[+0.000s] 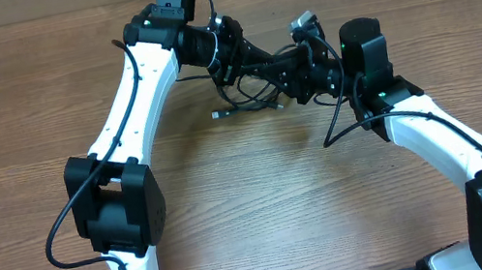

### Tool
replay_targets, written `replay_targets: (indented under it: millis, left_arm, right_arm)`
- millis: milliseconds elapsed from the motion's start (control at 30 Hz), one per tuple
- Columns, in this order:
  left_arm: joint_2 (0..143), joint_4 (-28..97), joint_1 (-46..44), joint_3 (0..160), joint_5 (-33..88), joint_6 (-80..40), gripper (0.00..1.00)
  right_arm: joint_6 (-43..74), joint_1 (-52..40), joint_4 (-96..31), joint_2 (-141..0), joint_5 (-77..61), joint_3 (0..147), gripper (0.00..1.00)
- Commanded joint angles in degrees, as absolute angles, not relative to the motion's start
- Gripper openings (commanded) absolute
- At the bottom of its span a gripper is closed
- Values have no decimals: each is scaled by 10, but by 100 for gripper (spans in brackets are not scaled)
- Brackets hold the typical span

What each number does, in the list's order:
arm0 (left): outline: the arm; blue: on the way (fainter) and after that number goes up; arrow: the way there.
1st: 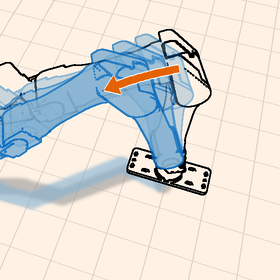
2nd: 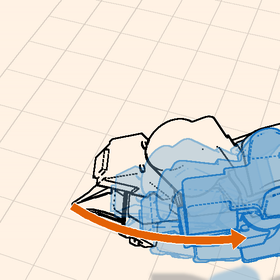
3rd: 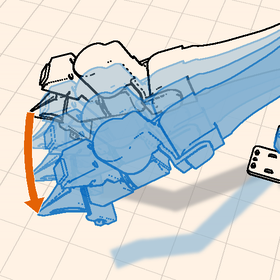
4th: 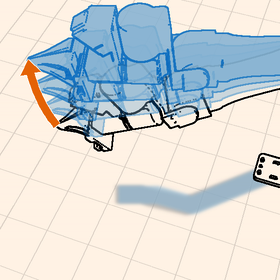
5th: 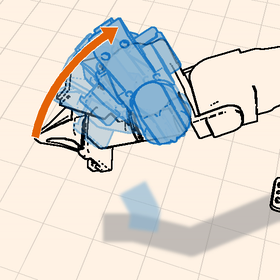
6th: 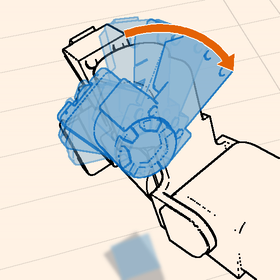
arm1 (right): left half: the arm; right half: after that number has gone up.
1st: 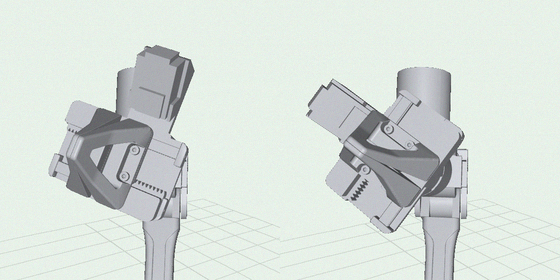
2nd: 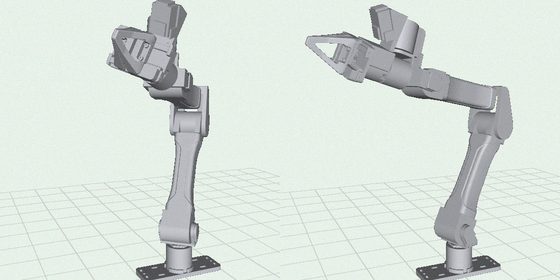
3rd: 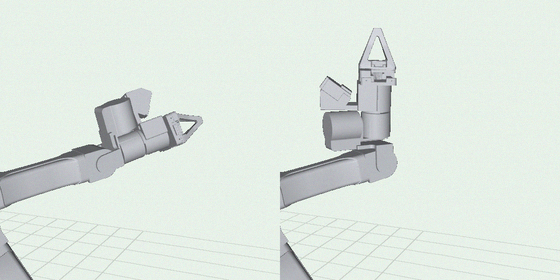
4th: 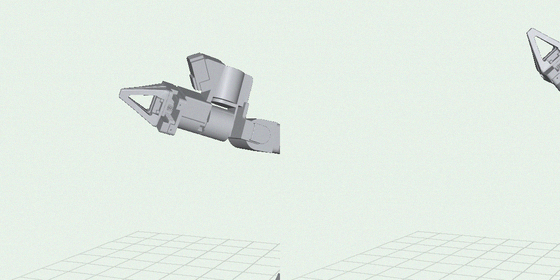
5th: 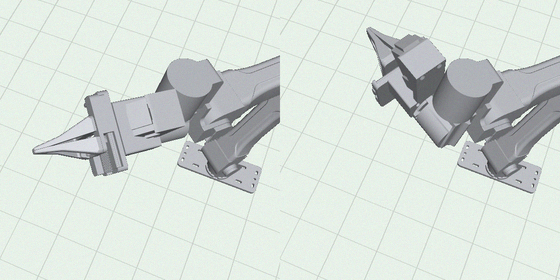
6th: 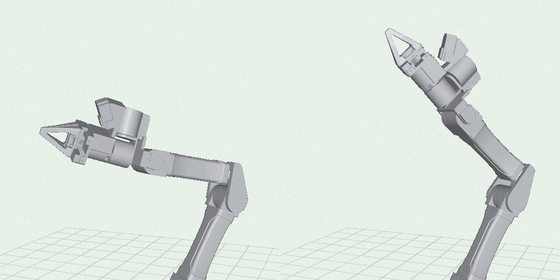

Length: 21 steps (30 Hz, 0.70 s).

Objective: Untangle cables

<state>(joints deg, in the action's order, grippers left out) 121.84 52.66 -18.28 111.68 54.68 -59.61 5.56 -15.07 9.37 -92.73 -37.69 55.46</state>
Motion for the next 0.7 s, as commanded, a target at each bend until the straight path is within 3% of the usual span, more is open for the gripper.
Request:
replay_targets:
  millis: [0, 267, 667]
  left_arm:
    - [1214, 521, -199, 1123, 547, -594, 5]
    - [1214, 515, -194, 1123, 540, -592, 4]
    - [1214, 522, -157, 1123, 505, -578, 4]
  right_arm:
    - [62, -157, 104, -913, -386, 563, 22]
    - [62, -154, 91, -913, -385, 563, 11]
    - [60, -95, 8, -913, -378, 563, 6]
